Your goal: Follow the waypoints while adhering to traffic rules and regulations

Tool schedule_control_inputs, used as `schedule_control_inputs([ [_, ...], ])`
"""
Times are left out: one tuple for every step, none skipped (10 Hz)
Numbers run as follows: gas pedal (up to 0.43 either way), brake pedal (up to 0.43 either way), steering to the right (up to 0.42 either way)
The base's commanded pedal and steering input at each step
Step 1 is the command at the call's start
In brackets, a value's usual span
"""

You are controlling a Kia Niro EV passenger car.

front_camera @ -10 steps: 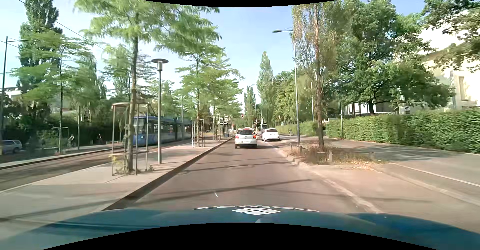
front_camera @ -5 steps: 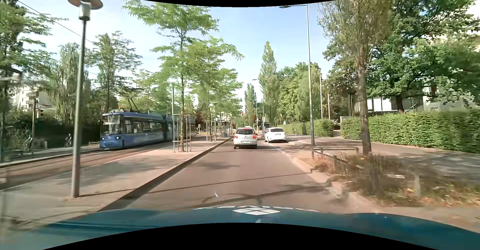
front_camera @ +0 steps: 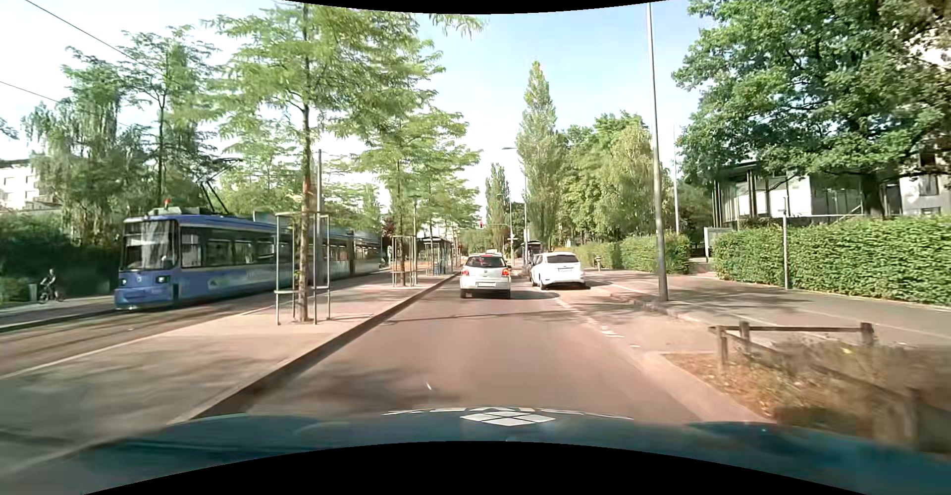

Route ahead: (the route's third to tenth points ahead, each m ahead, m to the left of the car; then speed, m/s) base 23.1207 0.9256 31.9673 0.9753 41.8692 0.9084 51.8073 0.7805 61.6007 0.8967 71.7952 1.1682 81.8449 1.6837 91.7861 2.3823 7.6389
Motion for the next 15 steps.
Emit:
schedule_control_inputs([
  [0.059,0.000,-0.006],
  [0.020,0.000,-0.006],
  [0.000,0.000,-0.006],
  [0.000,0.000,-0.006],
  [0.000,0.000,-0.006],
  [0.000,0.000,-0.006],
  [0.000,0.000,-0.006],
  [0.000,0.000,-0.006],
  [0.000,0.000,-0.006],
  [0.000,0.000,-0.006],
  [0.000,0.000,-0.006],
  [0.000,0.000,-0.006],
  [0.000,0.000,-0.005],
  [0.000,0.000,-0.005],
  [0.000,0.000,-0.004],
])
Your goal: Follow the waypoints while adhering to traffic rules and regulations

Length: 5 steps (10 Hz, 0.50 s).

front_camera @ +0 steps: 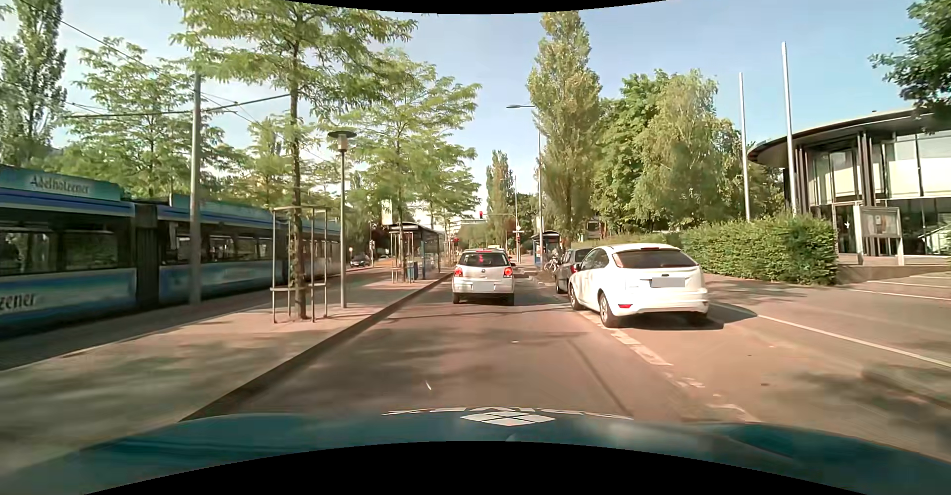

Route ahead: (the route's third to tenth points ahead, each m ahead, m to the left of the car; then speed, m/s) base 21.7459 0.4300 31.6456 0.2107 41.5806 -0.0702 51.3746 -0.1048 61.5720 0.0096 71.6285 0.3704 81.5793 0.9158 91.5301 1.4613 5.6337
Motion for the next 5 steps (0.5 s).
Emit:
schedule_control_inputs([
  [0.000,0.000,-0.004],
  [0.000,0.000,-0.004],
  [0.000,0.000,-0.004],
  [0.000,0.000,-0.004],
  [0.000,0.000,-0.004],
])
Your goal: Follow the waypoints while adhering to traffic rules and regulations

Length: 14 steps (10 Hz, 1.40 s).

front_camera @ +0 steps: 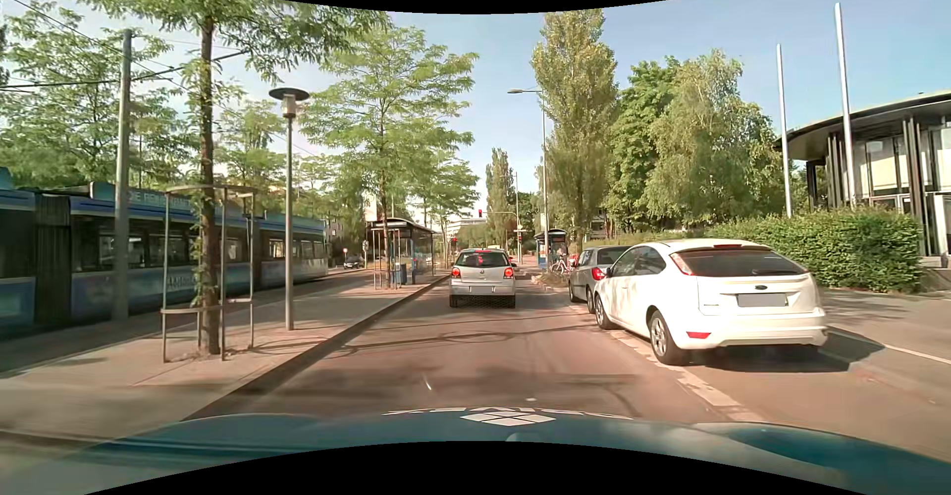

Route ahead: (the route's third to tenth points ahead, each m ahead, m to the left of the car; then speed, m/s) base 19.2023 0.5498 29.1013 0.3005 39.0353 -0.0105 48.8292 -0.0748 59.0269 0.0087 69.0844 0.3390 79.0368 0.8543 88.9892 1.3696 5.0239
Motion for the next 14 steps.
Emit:
schedule_control_inputs([
  [0.000,0.000,-0.005],
  [0.000,0.000,-0.004],
  [0.000,0.000,-0.005],
  [0.000,0.000,-0.005],
  [0.000,0.000,-0.005],
  [0.000,0.000,-0.005],
  [0.000,0.000,-0.005],
  [0.000,0.000,-0.005],
  [0.000,0.000,-0.005],
  [0.000,0.000,-0.005],
  [0.000,0.000,-0.004],
  [0.000,0.000,-0.004],
  [0.000,0.000,-0.004],
  [0.000,0.000,-0.004],
])
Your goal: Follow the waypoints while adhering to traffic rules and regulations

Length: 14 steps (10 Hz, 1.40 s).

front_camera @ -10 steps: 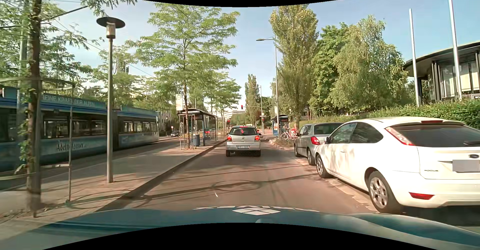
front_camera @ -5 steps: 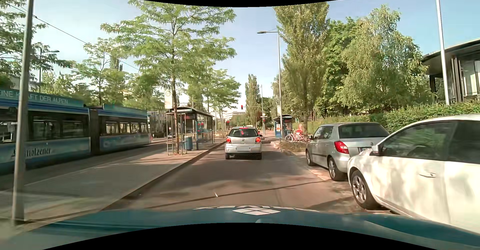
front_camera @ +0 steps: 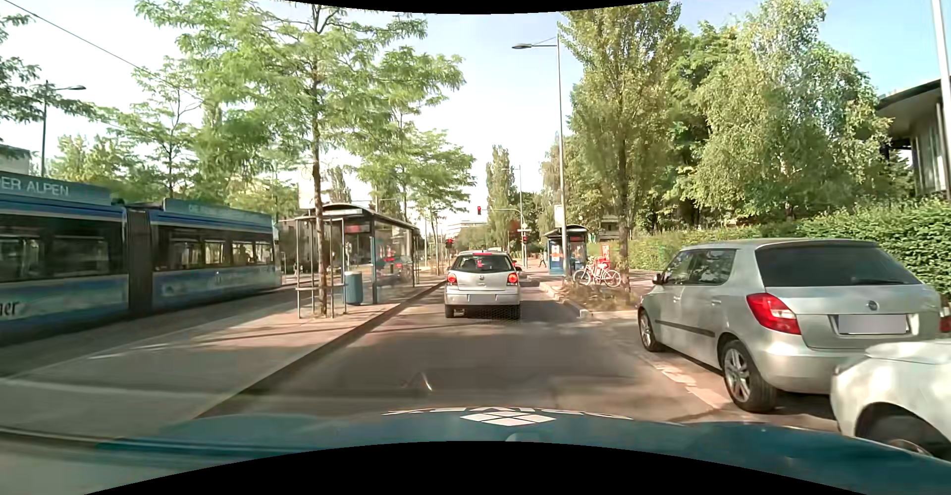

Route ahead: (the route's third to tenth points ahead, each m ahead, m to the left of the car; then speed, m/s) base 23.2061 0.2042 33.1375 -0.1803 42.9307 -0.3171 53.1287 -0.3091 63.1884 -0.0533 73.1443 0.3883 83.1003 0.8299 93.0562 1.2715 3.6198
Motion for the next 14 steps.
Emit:
schedule_control_inputs([
  [0.000,0.000,-0.004],
  [0.000,0.000,-0.004],
  [0.000,0.000,-0.004],
  [0.000,0.000,-0.004],
  [0.000,0.000,-0.004],
  [0.000,0.000,-0.004],
  [0.000,0.000,-0.004],
  [0.000,0.000,-0.004],
  [0.000,0.055,-0.004],
  [0.000,0.067,-0.003],
  [0.000,0.073,0.000],
  [0.000,0.091,0.000],
  [0.000,0.116,0.000],
  [0.000,0.128,-0.002],
])
